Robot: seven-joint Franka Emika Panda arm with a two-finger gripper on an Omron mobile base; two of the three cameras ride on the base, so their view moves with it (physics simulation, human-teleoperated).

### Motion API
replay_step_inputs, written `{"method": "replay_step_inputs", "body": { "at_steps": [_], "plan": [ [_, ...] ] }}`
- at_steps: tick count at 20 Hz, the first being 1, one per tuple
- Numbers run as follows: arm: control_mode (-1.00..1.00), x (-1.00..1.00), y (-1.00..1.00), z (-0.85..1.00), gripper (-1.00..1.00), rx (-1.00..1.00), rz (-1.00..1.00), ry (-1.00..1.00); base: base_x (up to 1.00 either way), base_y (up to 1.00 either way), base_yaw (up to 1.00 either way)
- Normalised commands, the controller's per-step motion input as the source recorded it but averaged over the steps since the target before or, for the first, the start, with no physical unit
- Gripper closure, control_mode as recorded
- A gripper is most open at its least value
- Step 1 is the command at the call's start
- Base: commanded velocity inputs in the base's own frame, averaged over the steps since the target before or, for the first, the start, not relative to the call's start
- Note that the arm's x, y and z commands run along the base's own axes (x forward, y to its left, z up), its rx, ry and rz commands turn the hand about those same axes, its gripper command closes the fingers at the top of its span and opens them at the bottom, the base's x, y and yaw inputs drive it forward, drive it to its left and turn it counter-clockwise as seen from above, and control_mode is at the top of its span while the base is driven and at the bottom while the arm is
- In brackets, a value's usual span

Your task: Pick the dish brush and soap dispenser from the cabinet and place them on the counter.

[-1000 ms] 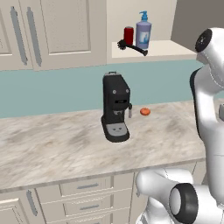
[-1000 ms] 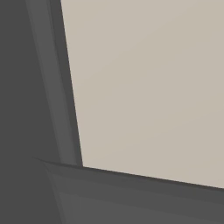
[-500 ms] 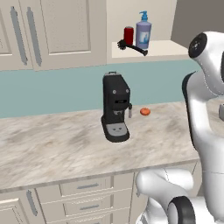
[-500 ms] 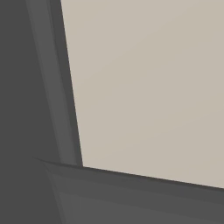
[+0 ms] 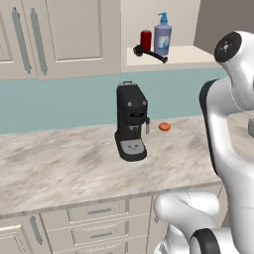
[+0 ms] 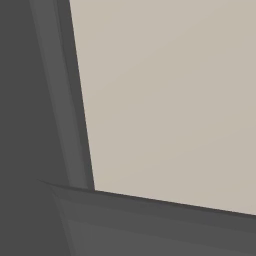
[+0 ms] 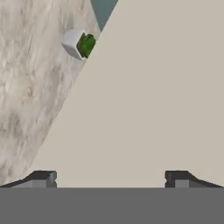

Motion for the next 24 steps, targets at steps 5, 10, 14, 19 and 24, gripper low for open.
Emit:
{"method": "replay_step_inputs", "body": {
  "at_steps": [5, 10, 14, 19, 24],
  "plan": [
    [-1.0, 0.0, 0.32, 0.0, -1.0, 0.15, 0.14, -0.05, 0.0, 0.0, 0.0],
    [-1.0, -0.12, 0.21, -0.22, -1.0, 0.21, 0.03, -0.19, 0.0, 0.0, 0.0],
    [-1.0, -0.07, 0.12, -0.22, -1.0, 0.33, 0.02, -0.15, 0.0, 0.0, 0.0],
    [-1.0, 0.0, 0.13, -0.02, -1.0, 0.27, 0.1, -0.11, 0.0, 0.0, 0.0],
    [-1.0, -0.05, 0.1, -0.11, -1.0, 0.11, 0.04, -0.08, 0.0, 0.0, 0.0]
  ]
}}
